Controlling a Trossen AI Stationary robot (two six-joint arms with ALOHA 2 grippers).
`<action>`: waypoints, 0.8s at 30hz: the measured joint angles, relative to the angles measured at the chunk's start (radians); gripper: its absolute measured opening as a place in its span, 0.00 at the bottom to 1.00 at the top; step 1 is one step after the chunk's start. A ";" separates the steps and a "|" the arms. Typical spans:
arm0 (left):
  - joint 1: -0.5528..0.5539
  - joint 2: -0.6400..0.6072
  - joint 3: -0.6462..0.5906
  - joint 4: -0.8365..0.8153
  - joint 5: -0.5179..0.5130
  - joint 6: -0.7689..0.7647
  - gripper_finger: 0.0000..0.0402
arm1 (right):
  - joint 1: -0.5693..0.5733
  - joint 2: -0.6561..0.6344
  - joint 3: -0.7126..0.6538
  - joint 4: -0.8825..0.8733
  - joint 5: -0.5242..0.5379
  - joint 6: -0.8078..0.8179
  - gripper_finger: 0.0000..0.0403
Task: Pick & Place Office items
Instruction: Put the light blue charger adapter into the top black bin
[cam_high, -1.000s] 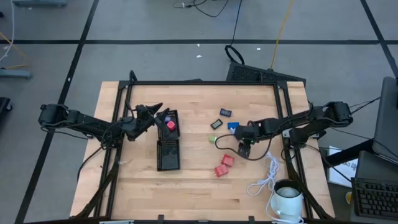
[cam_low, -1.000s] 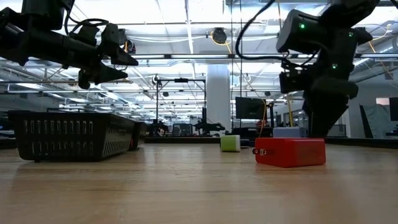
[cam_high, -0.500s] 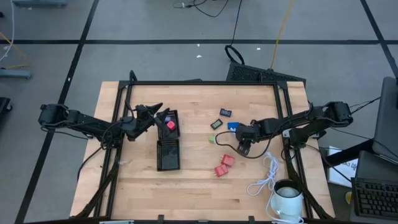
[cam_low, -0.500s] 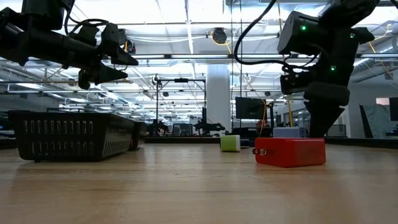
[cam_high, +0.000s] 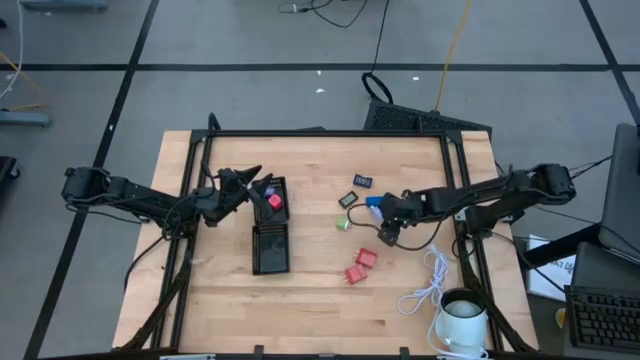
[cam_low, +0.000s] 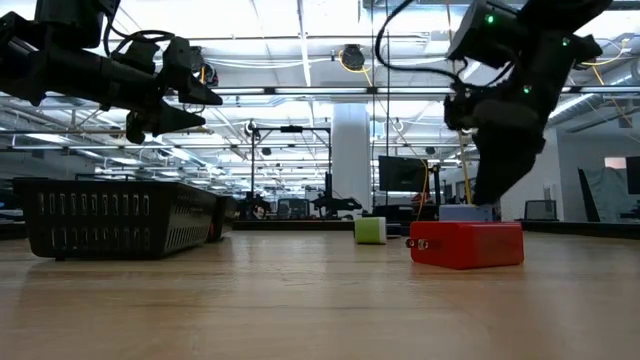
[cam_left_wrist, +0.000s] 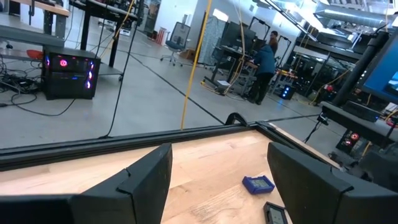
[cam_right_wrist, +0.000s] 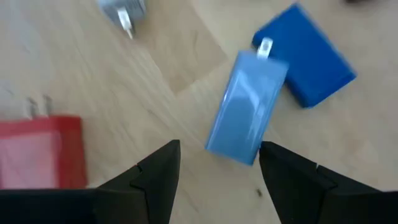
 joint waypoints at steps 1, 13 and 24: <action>0.000 0.000 0.000 0.000 0.000 0.000 0.66 | -0.005 -0.013 0.000 0.014 0.005 0.000 0.52; 0.001 0.000 0.000 0.000 0.000 0.002 0.66 | -0.101 0.066 0.005 0.159 -0.052 -0.114 0.52; 0.001 0.000 0.000 0.000 0.000 0.000 0.66 | -0.133 0.070 0.000 0.189 -0.010 -0.173 0.52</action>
